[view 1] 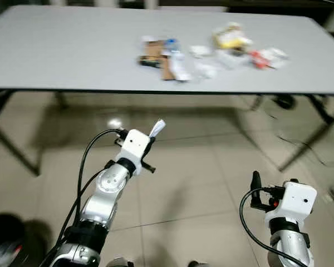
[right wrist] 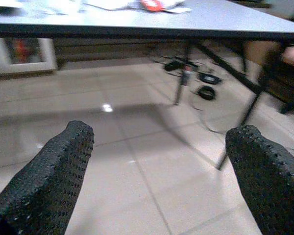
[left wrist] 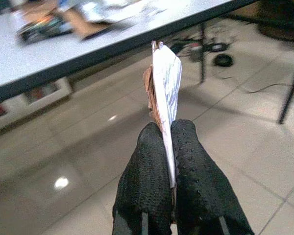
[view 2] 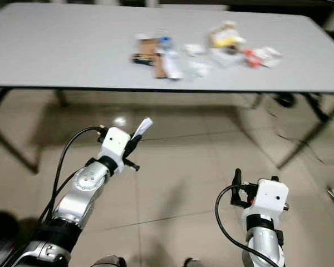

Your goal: Picking trash to rubbish bin

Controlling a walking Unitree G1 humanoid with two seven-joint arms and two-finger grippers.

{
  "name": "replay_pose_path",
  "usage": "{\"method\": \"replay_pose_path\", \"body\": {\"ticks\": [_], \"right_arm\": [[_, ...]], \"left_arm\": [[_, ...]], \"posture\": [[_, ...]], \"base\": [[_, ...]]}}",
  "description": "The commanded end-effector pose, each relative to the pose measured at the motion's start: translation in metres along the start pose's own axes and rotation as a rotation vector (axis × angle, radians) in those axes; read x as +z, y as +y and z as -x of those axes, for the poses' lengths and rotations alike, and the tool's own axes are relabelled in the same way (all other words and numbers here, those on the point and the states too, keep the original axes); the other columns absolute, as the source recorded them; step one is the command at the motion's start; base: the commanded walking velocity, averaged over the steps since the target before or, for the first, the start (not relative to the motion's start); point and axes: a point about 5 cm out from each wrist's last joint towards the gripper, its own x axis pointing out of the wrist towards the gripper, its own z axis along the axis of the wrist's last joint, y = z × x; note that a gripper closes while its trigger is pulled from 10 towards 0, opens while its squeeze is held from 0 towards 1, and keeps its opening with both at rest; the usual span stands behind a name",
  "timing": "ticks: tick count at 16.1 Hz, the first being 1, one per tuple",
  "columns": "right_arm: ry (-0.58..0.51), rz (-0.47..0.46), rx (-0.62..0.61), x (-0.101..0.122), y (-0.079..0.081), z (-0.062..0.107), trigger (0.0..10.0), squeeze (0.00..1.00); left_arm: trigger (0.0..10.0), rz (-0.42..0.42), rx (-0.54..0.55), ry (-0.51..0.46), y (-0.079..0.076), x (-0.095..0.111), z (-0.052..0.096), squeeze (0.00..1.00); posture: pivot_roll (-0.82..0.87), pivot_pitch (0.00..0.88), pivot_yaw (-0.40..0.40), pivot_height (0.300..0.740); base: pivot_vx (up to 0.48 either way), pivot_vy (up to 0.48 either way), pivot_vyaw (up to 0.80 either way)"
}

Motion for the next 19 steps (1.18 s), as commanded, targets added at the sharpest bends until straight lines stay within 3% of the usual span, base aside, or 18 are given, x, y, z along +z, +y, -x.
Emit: {"method": "replay_pose_path", "body": {"ticks": [1,4,8,19], "right_arm": [[0.0,0.01,-0.02,-0.001,-0.003,0.0,10.0,0.0],[-0.004,0.017,-0.014,0.0,-0.001,-0.002,10.0,0.0],[-0.033,0.021,-0.002,0.005,0.0,-0.004,10.0,0.0],[-0.057,0.025,0.005,0.009,0.005,-0.008,10.0,0.0]], "left_arm": [[10.0,0.003,-0.015,-0.002,-0.002,0.0,-0.002,0.0],[10.0,0.038,-0.022,-0.023,-0.004,0.004,-0.006,0.0],[10.0,0.088,-0.016,-0.109,-0.001,0.021,-0.011,0.0],[10.0,0.107,-0.06,-0.157,-0.008,0.031,-0.015,0.0]], "posture": [[0.12,0.069,-0.018,0.74],[0.12,0.067,-0.023,0.74],[0.13,0.067,-0.03,0.74],[0.12,0.068,-0.023,0.74]], "base": [[0.0,0.0,-0.79],[0.0,0.0,-0.79],[0.0,0.0,0.0],[0.418,0.0,0.0]]}}
